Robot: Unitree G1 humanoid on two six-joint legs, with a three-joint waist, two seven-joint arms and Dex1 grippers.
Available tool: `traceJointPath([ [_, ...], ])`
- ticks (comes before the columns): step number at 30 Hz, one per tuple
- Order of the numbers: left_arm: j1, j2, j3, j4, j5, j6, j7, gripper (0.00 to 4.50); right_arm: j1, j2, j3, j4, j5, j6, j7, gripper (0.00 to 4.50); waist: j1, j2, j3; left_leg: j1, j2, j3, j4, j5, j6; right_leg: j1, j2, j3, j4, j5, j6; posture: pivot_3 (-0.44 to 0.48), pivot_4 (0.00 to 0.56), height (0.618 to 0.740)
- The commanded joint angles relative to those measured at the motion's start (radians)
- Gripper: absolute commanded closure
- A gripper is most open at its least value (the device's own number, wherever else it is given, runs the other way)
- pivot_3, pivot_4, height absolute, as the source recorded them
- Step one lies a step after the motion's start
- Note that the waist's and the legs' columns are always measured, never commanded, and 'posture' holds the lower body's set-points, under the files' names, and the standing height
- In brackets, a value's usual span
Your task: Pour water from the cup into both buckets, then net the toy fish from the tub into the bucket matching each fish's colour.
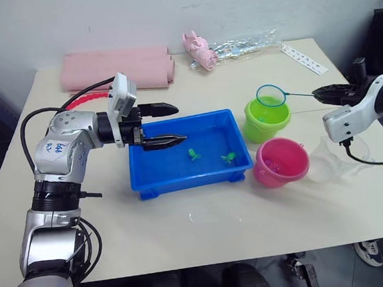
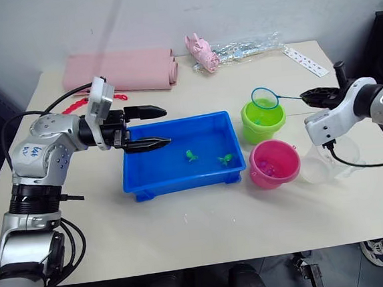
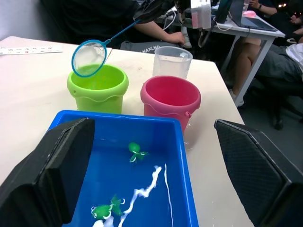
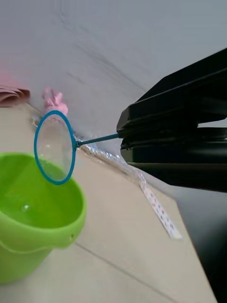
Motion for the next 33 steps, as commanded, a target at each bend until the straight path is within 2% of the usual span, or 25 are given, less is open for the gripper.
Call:
traceJointPath([
  [1,-0.014,0.016,0.015,-0.020,0.001,-0.012,-0.005,0.07,-0.057,-0.042,0.005,0.064,-0.058,-0.065,-0.051,4.50,0.000,0.000,0.000,0.000,0.000,0.000,0.000,0.000,0.000,0.000,0.000,0.000,0.000,0.000,0.000,0.000,0.150,0.740],
  [4,0.000,0.023,0.013,-0.029,0.003,-0.013,-0.007,0.07,-0.090,-0.012,-0.010,0.165,0.105,-0.031,0.053,4.50,0.000,0.000,0.000,0.000,0.000,0.000,0.000,0.000,0.000,0.000,0.000,0.000,0.000,0.000,0.000,0.000,0.150,0.740],
  [6,0.019,0.037,0.004,-0.043,0.010,-0.012,-0.017,0.07,-0.100,0.035,-0.025,0.159,0.368,0.064,0.249,4.50,-0.002,0.000,0.000,0.000,0.000,0.000,0.000,0.000,0.000,0.001,0.000,0.000,0.000,0.000,0.000,0.000,0.150,0.740],
  [8,0.040,0.054,-0.005,-0.057,0.017,-0.012,-0.026,0.07,-0.117,0.088,-0.040,0.108,0.548,0.186,0.391,4.50,-0.010,0.000,0.000,0.000,0.001,0.000,0.000,0.000,0.000,0.002,0.001,0.000,0.000,0.000,0.000,0.000,0.150,0.740],
  [12,0.079,0.085,-0.020,-0.077,0.038,-0.014,-0.039,0.07,-0.143,0.166,-0.002,0.000,0.659,0.240,0.566,4.50,-0.010,0.000,0.000,0.001,0.004,0.001,0.000,0.000,0.000,0.002,0.003,0.000,-0.001,0.000,0.000,0.000,0.150,0.740],
  [16,0.108,0.103,-0.013,-0.115,0.024,0.013,-0.032,0.07,-0.158,0.247,0.033,-0.024,0.668,0.242,0.650,4.50,-0.002,0.000,0.000,0.001,0.003,0.000,0.000,0.000,0.000,0.002,0.002,0.000,-0.001,0.000,0.000,0.000,0.150,0.740],
  [21,0.154,0.130,-0.003,-0.184,0.013,0.050,-0.016,0.07,-0.154,0.301,0.097,0.005,0.611,0.140,0.713,4.50,0.007,0.000,0.000,0.000,0.001,-0.001,0.002,0.000,0.000,0.003,-0.001,-0.001,-0.001,0.000,0.000,0.000,0.150,0.740],
  [29,0.199,0.162,0.021,-0.264,-0.027,0.126,0.002,0.07,-0.255,0.340,0.195,0.208,0.324,-0.142,0.589,4.50,-0.003,0.000,0.000,0.001,0.001,-0.002,0.002,0.000,0.000,0.002,0.000,-0.001,0.000,0.000,0.000,0.000,0.150,0.740],
  [33,0.216,0.166,0.030,-0.285,-0.037,0.139,0.018,0.07,-0.290,0.340,0.242,0.276,0.299,-0.238,0.586,4.50,-0.004,0.000,0.000,0.001,0.001,-0.001,0.002,0.000,0.000,0.002,0.000,-0.001,0.000,0.000,0.000,0.000,0.150,0.740],
])
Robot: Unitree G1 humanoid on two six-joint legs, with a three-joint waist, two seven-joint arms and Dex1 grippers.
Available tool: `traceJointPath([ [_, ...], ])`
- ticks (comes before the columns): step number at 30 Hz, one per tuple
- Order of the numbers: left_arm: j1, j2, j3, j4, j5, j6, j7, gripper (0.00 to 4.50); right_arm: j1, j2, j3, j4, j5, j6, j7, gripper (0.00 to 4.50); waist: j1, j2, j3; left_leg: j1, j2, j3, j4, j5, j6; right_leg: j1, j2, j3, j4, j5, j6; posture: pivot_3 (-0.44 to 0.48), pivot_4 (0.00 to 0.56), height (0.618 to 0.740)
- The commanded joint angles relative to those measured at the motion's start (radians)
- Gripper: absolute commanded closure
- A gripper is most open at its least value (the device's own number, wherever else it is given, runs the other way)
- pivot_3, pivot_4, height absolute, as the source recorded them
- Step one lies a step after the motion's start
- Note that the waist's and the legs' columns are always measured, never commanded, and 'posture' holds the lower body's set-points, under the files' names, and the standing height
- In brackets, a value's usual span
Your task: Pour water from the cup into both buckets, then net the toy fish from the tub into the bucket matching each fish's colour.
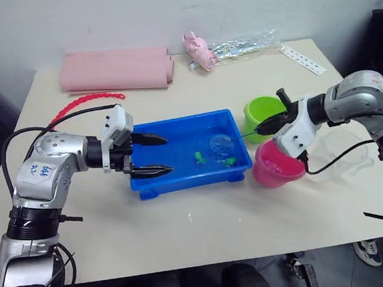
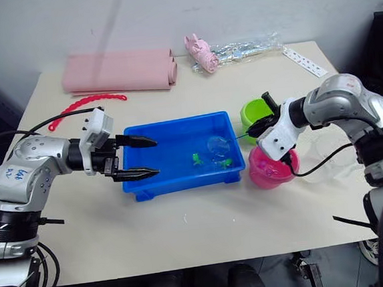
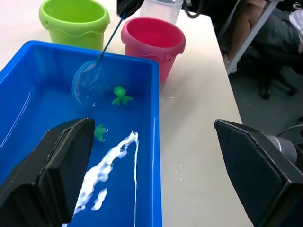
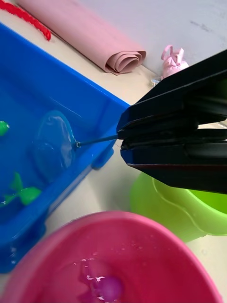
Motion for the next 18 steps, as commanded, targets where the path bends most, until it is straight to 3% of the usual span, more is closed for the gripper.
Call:
traceJointPath([
  [1,0.015,0.014,0.034,-0.043,-0.025,0.008,0.012,0.07,-0.032,-0.011,0.019,0.037,0.003,-0.077,0.007,4.50,0.000,0.000,0.000,0.000,0.000,0.000,0.000,0.000,0.000,0.000,0.000,0.000,0.000,0.000,0.000,0.000,0.150,0.740],
  [4,0.017,0.011,0.038,-0.047,-0.028,0.012,0.018,0.07,-0.033,-0.016,0.037,0.048,0.048,-0.081,0.038,4.50,0.002,0.000,0.000,0.000,0.000,0.000,0.000,0.000,0.000,0.000,0.000,0.000,0.000,0.000,0.000,0.000,0.150,0.740],
  [10,0.005,0.003,0.035,-0.023,-0.027,0.000,0.021,0.07,0.062,-0.019,-0.010,-0.120,0.297,0.232,0.209,4.50,0.002,0.000,0.000,0.000,0.000,-0.001,0.001,0.000,0.000,0.001,0.000,-0.001,0.000,0.000,0.000,0.000,0.150,0.740],
  [18,-0.018,-0.010,0.031,0.000,-0.024,-0.010,0.017,0.07,0.087,-0.044,-0.046,-0.139,0.275,0.267,0.222,4.50,0.004,0.000,0.000,0.000,0.000,0.000,0.001,0.000,0.000,0.001,0.000,-0.001,0.000,0.000,0.000,0.000,0.150,0.740],
])
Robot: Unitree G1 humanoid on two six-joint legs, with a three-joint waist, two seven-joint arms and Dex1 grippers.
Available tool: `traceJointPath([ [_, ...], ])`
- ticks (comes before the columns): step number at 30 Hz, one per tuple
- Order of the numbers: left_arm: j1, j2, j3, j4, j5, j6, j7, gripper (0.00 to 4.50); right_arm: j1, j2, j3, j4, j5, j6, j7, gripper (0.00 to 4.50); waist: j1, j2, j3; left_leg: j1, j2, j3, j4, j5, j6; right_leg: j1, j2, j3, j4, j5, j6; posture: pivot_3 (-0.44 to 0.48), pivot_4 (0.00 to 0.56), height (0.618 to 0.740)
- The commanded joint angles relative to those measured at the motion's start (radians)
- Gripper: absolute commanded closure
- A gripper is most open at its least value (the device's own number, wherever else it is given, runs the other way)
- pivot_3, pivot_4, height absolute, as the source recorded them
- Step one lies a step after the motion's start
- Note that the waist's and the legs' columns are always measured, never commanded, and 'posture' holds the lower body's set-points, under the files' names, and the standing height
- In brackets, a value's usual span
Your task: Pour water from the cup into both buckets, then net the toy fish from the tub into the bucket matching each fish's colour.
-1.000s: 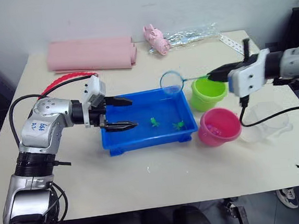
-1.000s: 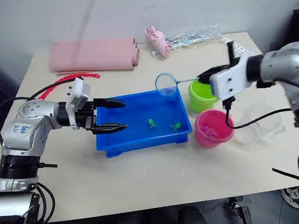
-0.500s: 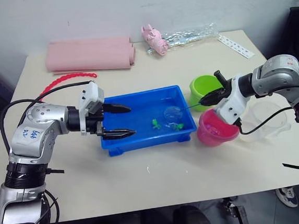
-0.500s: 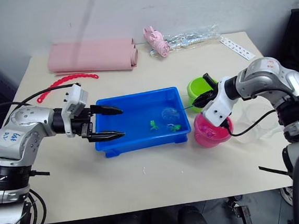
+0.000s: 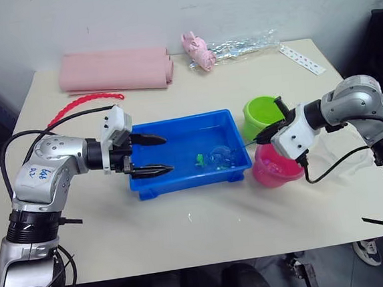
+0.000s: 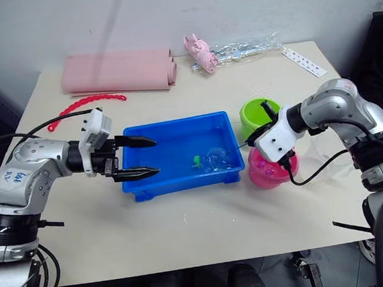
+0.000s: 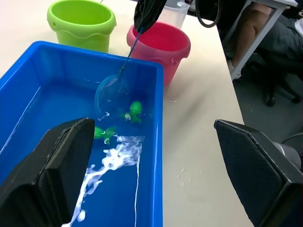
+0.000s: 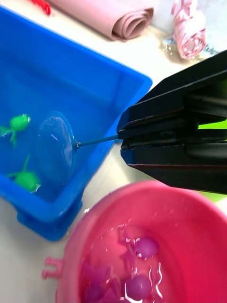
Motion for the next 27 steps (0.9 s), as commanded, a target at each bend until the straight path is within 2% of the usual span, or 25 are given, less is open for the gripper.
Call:
traceJointPath([
  [1,-0.020,0.002,0.021,-0.009,-0.017,-0.016,-0.005,0.07,0.025,-0.030,-0.048,-0.034,0.035,0.029,0.021,4.50,0.002,0.000,0.000,0.000,0.000,0.000,0.000,0.000,0.000,0.000,0.000,0.000,0.000,0.000,0.000,0.000,0.150,0.740],
  [6,-0.026,0.005,0.025,0.000,-0.017,-0.018,-0.008,0.07,0.106,-0.029,-0.072,-0.116,0.116,0.104,0.061,4.50,0.001,0.000,0.000,0.000,0.000,0.000,0.000,0.000,0.000,0.000,0.000,0.000,0.000,0.000,0.000,0.000,0.150,0.740],
  [16,-0.030,0.015,0.037,0.016,-0.014,-0.028,-0.007,0.07,0.286,0.016,-0.174,-0.331,0.296,0.562,0.062,4.50,0.003,0.000,0.000,0.000,0.000,0.000,0.000,0.000,0.000,0.000,0.000,0.000,0.000,0.000,0.000,0.000,0.150,0.740],
  [27,-0.032,0.021,0.040,0.031,-0.009,-0.044,-0.010,0.07,0.323,0.067,-0.284,-0.411,0.391,0.990,0.000,4.50,0.005,0.000,0.000,0.000,0.000,0.000,0.000,0.000,0.000,0.000,0.000,0.000,0.000,0.000,0.000,0.000,0.150,0.740],
])
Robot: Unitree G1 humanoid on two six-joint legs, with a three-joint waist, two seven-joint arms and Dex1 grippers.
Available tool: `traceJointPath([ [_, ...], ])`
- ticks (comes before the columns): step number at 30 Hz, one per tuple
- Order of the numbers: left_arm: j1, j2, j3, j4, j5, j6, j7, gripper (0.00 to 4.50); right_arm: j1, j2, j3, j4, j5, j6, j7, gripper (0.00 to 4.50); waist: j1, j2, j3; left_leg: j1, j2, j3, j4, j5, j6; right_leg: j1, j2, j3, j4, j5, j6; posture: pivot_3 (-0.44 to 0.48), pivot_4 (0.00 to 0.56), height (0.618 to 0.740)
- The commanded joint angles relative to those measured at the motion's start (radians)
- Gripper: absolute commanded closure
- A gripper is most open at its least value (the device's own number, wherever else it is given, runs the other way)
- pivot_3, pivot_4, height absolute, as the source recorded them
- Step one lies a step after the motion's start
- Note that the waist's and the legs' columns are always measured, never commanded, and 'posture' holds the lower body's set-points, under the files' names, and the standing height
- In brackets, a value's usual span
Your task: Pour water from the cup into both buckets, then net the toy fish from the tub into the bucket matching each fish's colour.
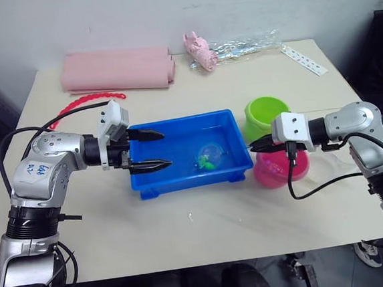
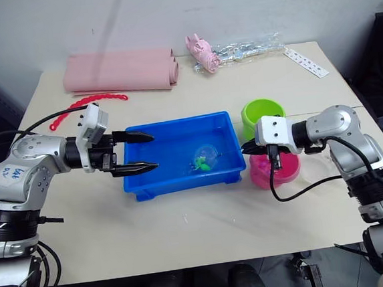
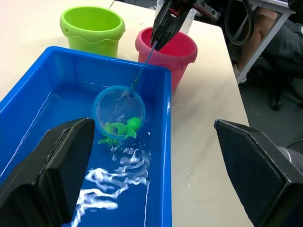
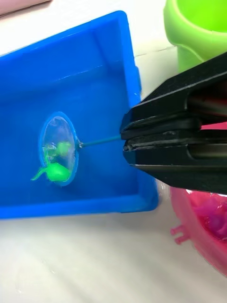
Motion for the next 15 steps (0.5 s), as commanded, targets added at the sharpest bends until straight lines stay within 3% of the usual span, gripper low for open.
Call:
traceJointPath([
  [1,-0.017,0.018,0.033,-0.001,-0.007,-0.030,-0.009,0.07,0.016,-0.007,-0.081,-0.057,0.068,0.140,-0.018,4.50,0.002,0.000,0.000,0.000,0.000,0.000,0.000,0.000,0.000,0.000,0.000,0.000,0.000,0.000,0.000,0.000,0.150,0.740],
  [7,-0.043,-0.002,0.030,0.024,-0.013,-0.046,-0.006,0.07,0.061,-0.047,-0.189,-0.176,0.142,0.312,-0.050,4.50,0.010,0.000,0.000,0.000,0.000,0.000,0.000,0.000,0.000,0.000,0.000,0.000,0.000,0.000,0.000,0.000,0.150,0.740],
  [15,-0.155,-0.103,-0.024,0.126,0.022,-0.121,-0.029,0.07,0.143,-0.177,-0.422,-0.396,0.217,0.544,-0.172,4.50,0.030,0.000,0.000,-0.001,-0.001,0.000,0.001,0.000,0.000,0.000,-0.001,0.000,-0.001,0.000,0.000,0.000,0.150,0.740],
])
